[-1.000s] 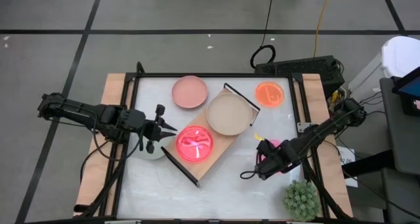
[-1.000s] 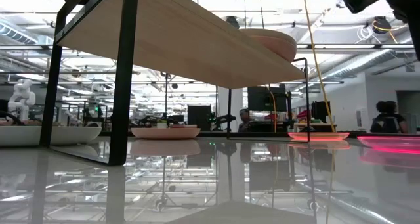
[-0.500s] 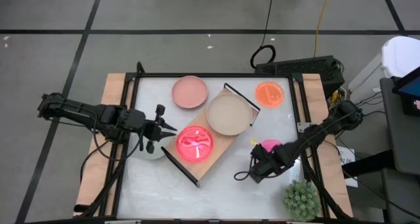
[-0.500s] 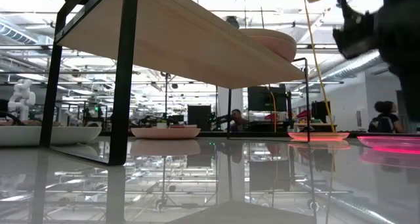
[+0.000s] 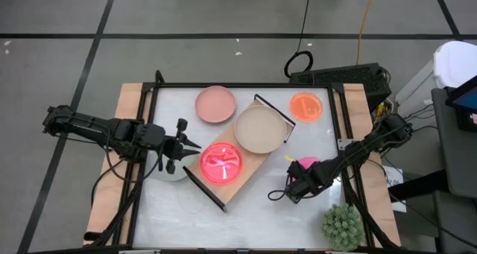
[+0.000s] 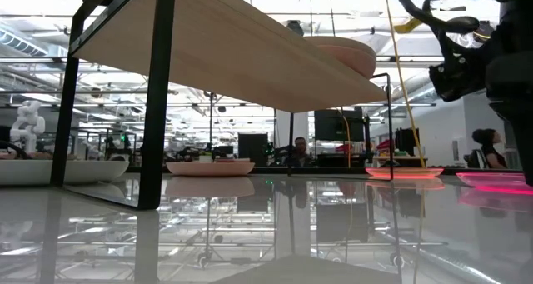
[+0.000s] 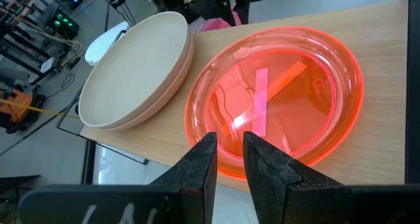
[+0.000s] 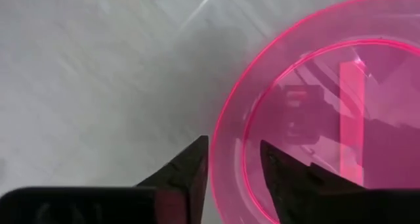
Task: Place and stack plates onto a shelf
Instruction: Stack the small pink plate on top of the small pink plate on the shelf
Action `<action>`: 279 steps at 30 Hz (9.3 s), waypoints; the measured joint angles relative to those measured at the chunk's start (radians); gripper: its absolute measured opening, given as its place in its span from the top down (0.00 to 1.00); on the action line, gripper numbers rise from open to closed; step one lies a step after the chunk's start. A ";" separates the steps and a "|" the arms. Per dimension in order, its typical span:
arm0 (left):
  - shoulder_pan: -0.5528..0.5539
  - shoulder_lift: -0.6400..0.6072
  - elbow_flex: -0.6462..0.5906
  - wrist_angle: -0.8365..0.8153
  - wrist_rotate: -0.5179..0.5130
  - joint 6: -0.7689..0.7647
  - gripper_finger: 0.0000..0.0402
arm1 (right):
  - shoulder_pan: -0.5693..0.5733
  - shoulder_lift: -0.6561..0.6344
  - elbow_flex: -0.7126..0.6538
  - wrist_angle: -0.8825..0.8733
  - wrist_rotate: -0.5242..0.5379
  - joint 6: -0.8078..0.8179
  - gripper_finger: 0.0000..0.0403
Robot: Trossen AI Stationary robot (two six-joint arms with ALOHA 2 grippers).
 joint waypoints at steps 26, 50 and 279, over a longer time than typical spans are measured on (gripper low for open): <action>0.000 0.000 0.000 -0.002 0.000 0.000 0.80 | 0.000 0.000 0.021 -0.011 0.000 -0.046 1.00; 0.000 0.000 0.000 -0.003 0.000 0.000 0.80 | 0.093 0.000 0.175 -0.148 0.028 -0.251 1.00; 0.083 0.000 0.000 -0.055 -0.069 -0.058 0.80 | -0.183 0.230 0.870 0.076 0.253 -1.762 1.00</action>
